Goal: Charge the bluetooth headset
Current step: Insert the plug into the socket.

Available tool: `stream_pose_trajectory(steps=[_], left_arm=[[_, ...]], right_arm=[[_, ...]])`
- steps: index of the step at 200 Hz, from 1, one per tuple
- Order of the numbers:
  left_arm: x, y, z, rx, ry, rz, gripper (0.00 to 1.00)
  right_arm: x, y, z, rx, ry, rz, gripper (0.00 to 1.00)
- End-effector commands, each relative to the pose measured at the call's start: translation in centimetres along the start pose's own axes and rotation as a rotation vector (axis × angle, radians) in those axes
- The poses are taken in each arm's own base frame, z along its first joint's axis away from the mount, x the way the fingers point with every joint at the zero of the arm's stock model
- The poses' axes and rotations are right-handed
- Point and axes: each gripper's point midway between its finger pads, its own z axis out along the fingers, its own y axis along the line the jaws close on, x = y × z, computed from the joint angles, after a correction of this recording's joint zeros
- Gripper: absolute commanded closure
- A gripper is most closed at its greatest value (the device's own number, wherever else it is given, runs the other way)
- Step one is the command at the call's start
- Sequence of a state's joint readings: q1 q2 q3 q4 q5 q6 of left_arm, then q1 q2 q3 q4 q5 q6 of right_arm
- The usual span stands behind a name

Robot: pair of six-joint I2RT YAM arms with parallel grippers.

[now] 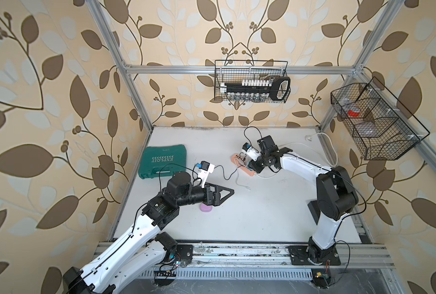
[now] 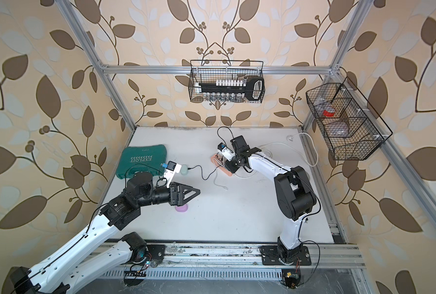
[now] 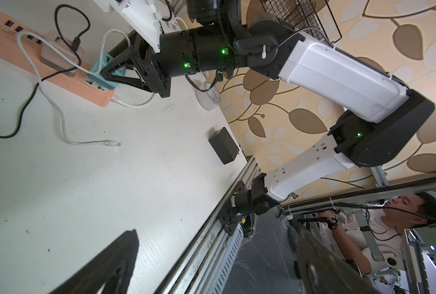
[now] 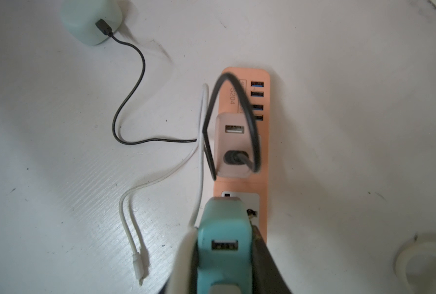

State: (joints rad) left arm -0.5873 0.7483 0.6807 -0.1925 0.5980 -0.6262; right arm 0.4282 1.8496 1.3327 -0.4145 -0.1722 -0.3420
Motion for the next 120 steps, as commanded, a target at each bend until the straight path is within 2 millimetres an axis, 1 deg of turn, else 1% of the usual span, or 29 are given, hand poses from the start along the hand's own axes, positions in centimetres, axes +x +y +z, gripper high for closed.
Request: stream_pose_trajectory(steps=[1,38,74,120], left_arm=[[-0.6,-0.3,-0.3,0.005,-0.024,0.04,0.01],[-0.6,-0.2,-0.3,-0.001,-0.027,0.04,0.01],[-0.6,-0.1,-0.3,-0.003,-0.027,0.039,0.01],[-0.6,-0.1,-0.3,-0.005,-0.026,0.041,0.01]], right_arm=[[1.4,0.0,1.2,-0.015,0.036,0.007,0.76],[2.0,0.6,1.6,-0.06,0.045,0.013,0.75],[2.9,1.2,2.5,-0.092,0.066,-0.004,0.75],[2.8,1.0,2.9,-0.099,0.084,-0.021,0.74]])
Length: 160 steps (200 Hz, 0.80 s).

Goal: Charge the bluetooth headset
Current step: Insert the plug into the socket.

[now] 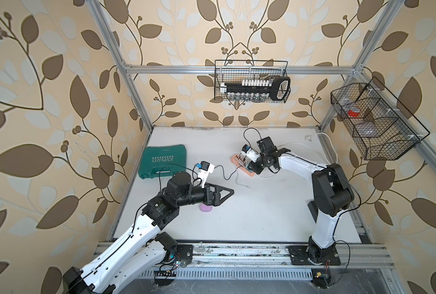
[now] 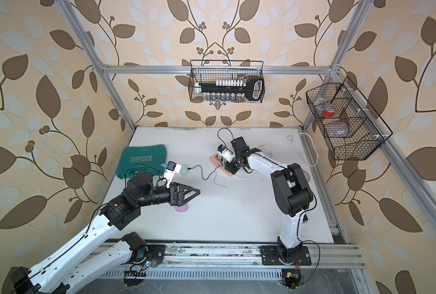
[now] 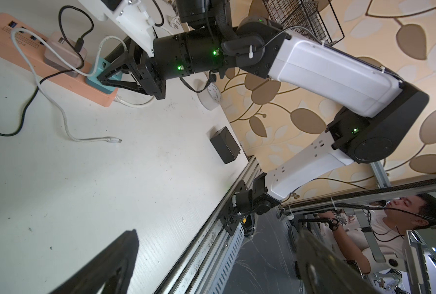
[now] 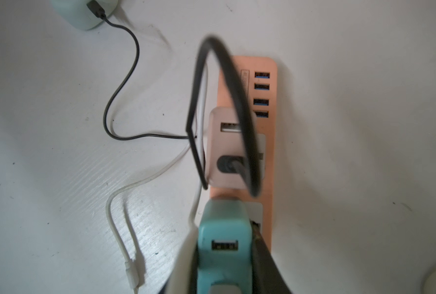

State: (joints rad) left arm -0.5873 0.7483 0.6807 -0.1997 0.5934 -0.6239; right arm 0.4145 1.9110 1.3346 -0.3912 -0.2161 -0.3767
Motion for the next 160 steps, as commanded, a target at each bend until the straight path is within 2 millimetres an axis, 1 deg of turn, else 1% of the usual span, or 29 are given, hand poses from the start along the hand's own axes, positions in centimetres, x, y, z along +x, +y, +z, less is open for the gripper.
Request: stream_pose_trajectory(steps=[1,28,61,84,129,160], left_arm=[[-0.7,-0.3,-0.3,0.002,-0.028,0.043,0.01],[-0.7,-0.2,-0.3,-0.001,-0.031,0.042,0.01],[-0.7,-0.1,-0.2,0.001,-0.03,0.043,0.01],[-0.7,-0.1,-0.2,0.001,-0.03,0.043,0.01],[-0.7,-0.1,-0.2,0.001,-0.03,0.042,0.01],[-0.6,-0.1,-0.3,-0.001,-0.031,0.042,0.01]], right_arm=[[1.7,1.0,1.0,-0.055,0.067,-0.003,0.74],[2.5,1.1,1.5,-0.055,0.099,0.012,0.75],[3.8,1.9,2.4,-0.044,0.173,-0.011,0.75],[4.3,1.9,2.3,-0.033,0.185,-0.006,0.74],[4.3,1.8,1.8,-0.012,0.165,0.003,0.72],[3.9,1.5,1.5,0.01,0.145,0.011,0.71]])
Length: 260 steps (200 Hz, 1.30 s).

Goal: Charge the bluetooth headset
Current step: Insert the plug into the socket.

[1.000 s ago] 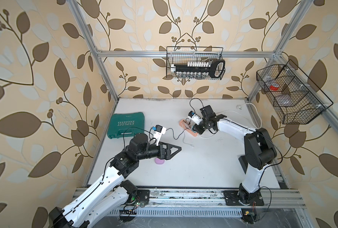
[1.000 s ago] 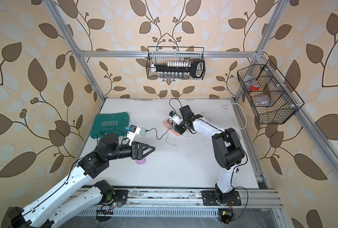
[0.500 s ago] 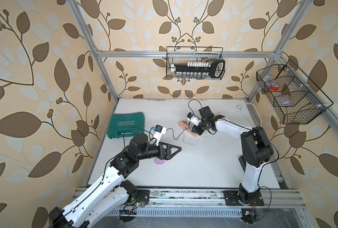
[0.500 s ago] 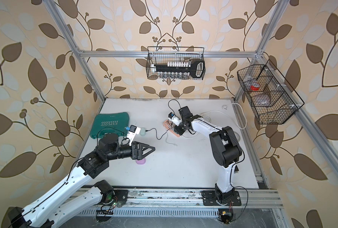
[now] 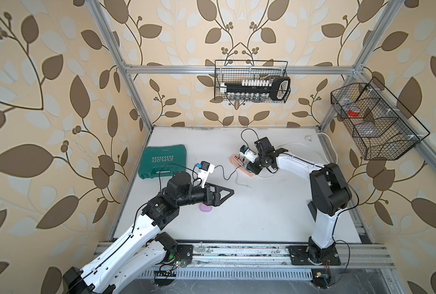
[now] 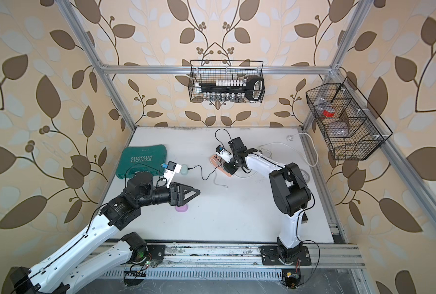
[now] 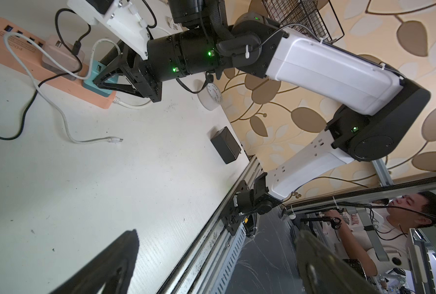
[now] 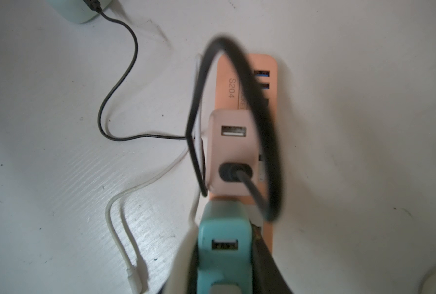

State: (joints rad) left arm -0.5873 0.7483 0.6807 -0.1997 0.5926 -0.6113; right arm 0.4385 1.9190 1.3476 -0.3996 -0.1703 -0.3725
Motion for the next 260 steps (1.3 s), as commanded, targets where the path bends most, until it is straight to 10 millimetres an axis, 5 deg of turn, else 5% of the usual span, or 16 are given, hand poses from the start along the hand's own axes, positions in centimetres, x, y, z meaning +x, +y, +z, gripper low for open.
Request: stream_pose_trajectory(steps=[1,137,222,260], left_arm=[[-0.6,-0.1,-0.3,-0.001,-0.032,0.029,0.01],[-0.7,0.0,-0.4,-0.012,-0.036,0.03,0.01],[-0.7,0.0,-0.4,-0.016,-0.033,0.032,0.01],[-0.7,-0.1,-0.5,-0.019,-0.032,0.031,0.01]], right_arm=[[4.0,1.3,1.2,-0.017,0.125,0.024,0.72],[5.0,1.2,1.8,0.007,0.171,0.037,0.72],[-0.1,-0.1,-2.0,0.057,-0.008,0.071,0.52],[-0.3,-1.4,-4.4,0.101,-0.039,0.093,0.47]])
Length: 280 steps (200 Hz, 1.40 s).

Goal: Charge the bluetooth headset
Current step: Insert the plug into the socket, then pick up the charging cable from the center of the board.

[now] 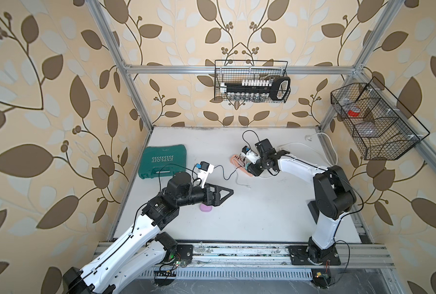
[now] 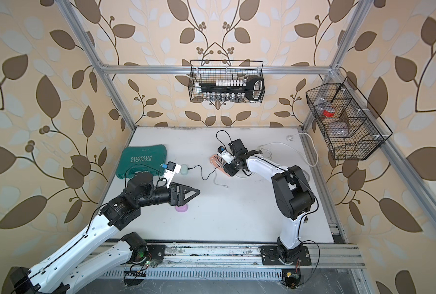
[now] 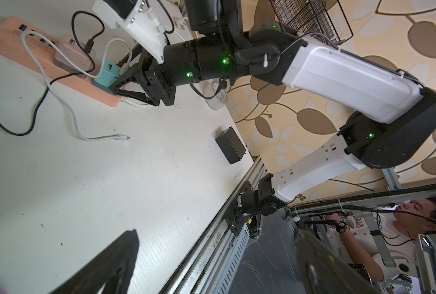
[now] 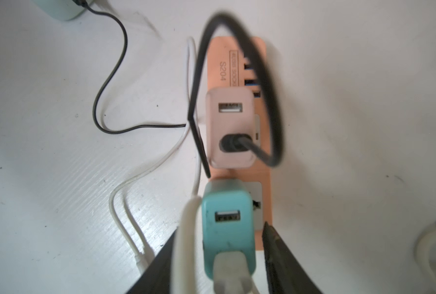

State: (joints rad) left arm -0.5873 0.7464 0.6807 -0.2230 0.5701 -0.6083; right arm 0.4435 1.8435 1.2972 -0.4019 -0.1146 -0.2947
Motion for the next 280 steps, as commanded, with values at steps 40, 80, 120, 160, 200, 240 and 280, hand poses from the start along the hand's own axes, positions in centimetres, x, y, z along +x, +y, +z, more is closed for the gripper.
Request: stream_pose_trajectory(steps=[40,80,120,160,200,240,280], left_arm=[[-0.9,-0.7,-0.4,0.012,-0.031,0.037,0.01],[-1.1,-0.4,-0.8,-0.027,-0.041,0.009,0.01],[-0.9,1.5,-1.8,-0.157,-0.052,-0.062,0.01],[-0.3,3.0,-2.6,-0.237,-0.065,-0.118,0.01],[0.1,3.5,-2.4,-0.247,-0.059,-0.146,0.01],[0.1,3.5,-2.5,-0.251,-0.058,-0.143,0.01],[0.4,3.7,-2.8,-0.257,-0.066,-0.14,0.01]], right_arm=[[-0.6,-3.2,-5.8,0.12,-0.07,0.058,0.46],[-0.8,-1.5,-10.8,0.136,-0.151,0.098,0.47],[1.1,3.4,-12.0,0.093,-0.14,0.028,0.48],[2.7,7.1,-10.1,0.015,-0.058,-0.029,0.49],[4.4,8.2,-5.1,-0.007,0.063,-0.009,0.49],[5.2,8.2,-0.7,-0.015,0.171,-0.018,0.48],[4.9,8.3,1.3,0.005,0.211,-0.049,0.49]])
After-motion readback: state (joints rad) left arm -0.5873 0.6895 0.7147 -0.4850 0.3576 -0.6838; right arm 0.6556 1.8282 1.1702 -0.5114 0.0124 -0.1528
